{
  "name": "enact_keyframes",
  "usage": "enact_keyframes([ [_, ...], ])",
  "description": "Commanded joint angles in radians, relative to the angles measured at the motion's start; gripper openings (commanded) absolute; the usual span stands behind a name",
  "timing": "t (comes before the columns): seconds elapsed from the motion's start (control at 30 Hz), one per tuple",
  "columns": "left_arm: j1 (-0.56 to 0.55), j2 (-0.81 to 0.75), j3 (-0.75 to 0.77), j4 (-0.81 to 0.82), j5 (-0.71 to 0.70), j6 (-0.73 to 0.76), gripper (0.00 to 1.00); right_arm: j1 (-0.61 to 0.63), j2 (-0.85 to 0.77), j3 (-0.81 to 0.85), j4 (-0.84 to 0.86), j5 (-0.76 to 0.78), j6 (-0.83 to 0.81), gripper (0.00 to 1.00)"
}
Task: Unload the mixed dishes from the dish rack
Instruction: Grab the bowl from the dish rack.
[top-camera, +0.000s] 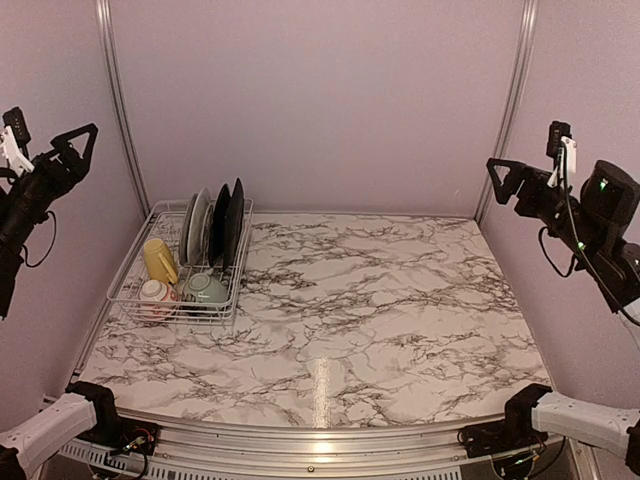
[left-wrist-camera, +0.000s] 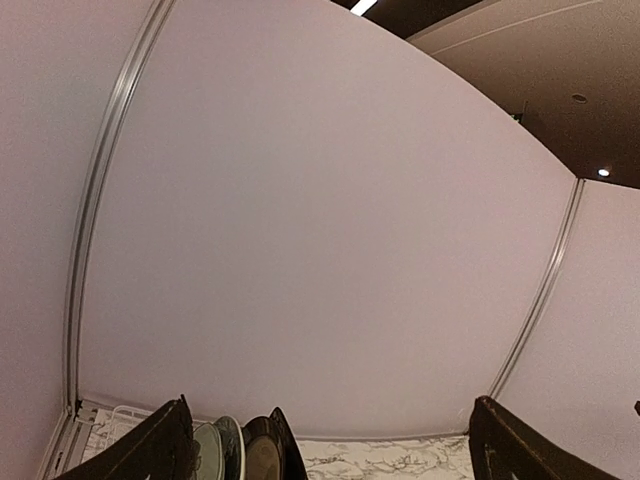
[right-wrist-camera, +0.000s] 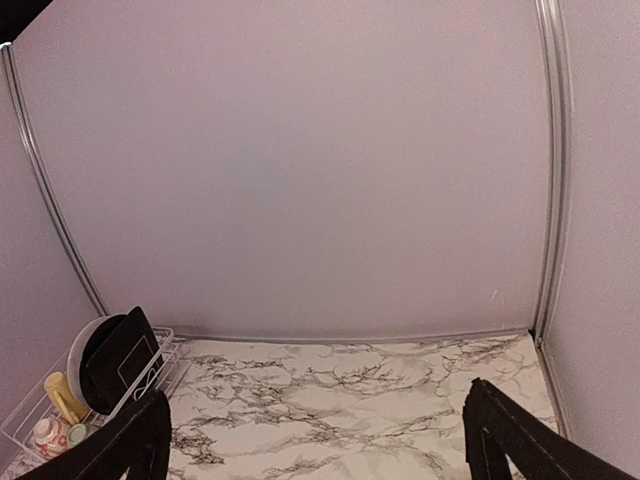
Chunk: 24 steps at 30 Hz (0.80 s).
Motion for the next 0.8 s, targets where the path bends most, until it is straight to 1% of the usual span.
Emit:
enact_keyframes([
  [0.0,0.014,0.013,-0.027,-0.1,-0.062,-0.039,0.99,0.074,0.075,0.059,-0.106,0.185,0.048,0.99],
  [0.13,0.022,0.022,-0.053,-0.164,-0.068,-0.064,0.99,0.127,0.168,0.1,-0.207,0.29,0.082,0.99],
  [0.27,0.027,0.044,-0.08,-0.232,-0.055,-0.092,0.99,0.162,0.255,0.123,-0.288,0.349,0.109,0.98],
  [0.37,0.03,0.083,-0.098,-0.286,-0.019,-0.103,0.99,0.18,0.306,0.115,-0.318,0.32,0.083,0.98],
  [0.43,0.031,0.122,-0.1,-0.329,0.024,-0.098,0.99,0.189,0.332,0.092,-0.326,0.276,0.065,0.98],
  [0.57,0.026,0.193,-0.111,-0.413,0.088,-0.086,0.99,0.201,0.372,0.05,-0.326,0.238,0.055,0.99],
  [0.67,0.002,0.222,-0.145,-0.444,0.092,-0.086,0.99,0.206,0.395,0.035,-0.323,0.226,0.065,0.98],
  [0.77,-0.045,0.254,-0.172,-0.47,0.056,-0.086,0.99,0.208,0.409,0.022,-0.298,0.191,0.103,0.99],
])
